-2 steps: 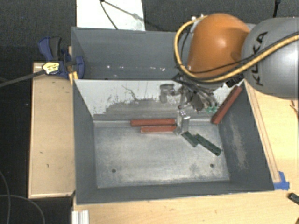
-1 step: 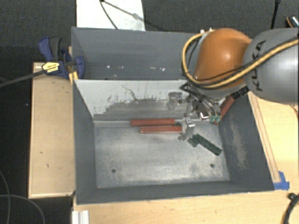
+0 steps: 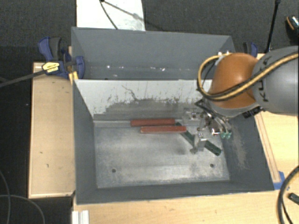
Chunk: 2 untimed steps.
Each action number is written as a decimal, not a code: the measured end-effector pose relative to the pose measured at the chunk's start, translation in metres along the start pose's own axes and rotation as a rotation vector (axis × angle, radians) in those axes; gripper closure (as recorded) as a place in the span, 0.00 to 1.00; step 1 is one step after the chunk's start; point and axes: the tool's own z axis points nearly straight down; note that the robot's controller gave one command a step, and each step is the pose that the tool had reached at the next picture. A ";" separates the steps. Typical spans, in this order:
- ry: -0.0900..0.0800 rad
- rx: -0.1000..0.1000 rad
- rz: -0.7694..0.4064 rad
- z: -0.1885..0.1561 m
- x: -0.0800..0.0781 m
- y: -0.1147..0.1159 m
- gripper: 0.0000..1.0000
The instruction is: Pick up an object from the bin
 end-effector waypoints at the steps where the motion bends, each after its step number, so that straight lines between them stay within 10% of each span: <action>1: -0.003 -0.002 0.226 0.040 0.009 -0.029 0.00; 2: -0.006 -0.003 0.226 0.039 0.008 -0.028 1.00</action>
Offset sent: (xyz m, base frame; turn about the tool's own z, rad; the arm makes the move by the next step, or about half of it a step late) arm -0.0060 -0.0290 -0.0391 0.2243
